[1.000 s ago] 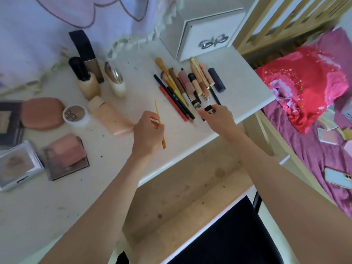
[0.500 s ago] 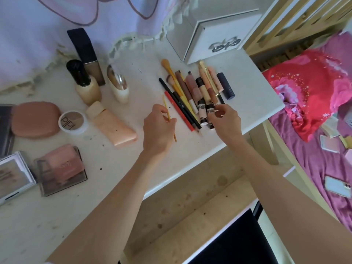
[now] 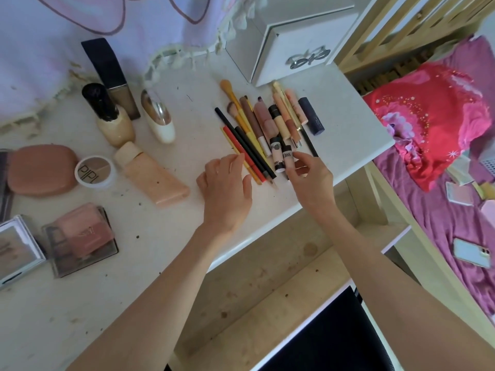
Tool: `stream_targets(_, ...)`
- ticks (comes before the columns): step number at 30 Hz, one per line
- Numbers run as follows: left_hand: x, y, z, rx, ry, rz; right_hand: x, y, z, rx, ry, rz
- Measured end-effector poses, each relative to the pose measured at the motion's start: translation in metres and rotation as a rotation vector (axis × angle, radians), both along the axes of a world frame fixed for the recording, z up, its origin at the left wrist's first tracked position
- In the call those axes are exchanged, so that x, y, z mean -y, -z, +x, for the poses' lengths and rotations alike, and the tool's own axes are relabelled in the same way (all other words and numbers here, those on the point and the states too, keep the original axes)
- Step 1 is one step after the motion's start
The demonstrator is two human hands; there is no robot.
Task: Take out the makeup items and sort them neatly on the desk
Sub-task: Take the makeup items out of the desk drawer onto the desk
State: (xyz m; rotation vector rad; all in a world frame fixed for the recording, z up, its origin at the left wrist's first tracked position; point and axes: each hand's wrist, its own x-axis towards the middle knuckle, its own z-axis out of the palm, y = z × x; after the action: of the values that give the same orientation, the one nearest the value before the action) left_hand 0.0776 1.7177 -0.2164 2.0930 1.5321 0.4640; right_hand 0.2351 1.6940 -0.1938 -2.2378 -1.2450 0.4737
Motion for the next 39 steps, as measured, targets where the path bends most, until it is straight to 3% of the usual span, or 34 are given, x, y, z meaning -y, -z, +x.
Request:
stream_targets(6, 0.014, 0.008, -0.008, -0.239, 0.116, 0.164, 0.012, 0.002, -0.004, 0.039, 0.003, 0.075)
stream_targets(14, 0.015, 0.01, -0.007, -0.32, 0.141, 0.186, 0.022, 0.002, -0.007, 0.109, -0.04, 0.044)
stream_targets(25, 0.043, 0.015, -0.021, -0.351, 0.218, 0.158, 0.077, 0.002, -0.014, -0.055, -0.07, -0.16)
stream_targets(31, 0.105, 0.01, -0.034, -0.417, 0.297, 0.122, 0.159, 0.02, -0.016, 0.121, -0.159, -0.377)
stream_targets(36, 0.18, 0.012, -0.033, -0.39, 0.483, 0.055, 0.226, 0.028, -0.011, 0.174, -0.045, -0.46)
stream_targets(39, 0.221, 0.023, -0.036, -0.409, 0.588, -0.021, 0.255, 0.032, -0.014, -0.06, 0.149, -0.341)
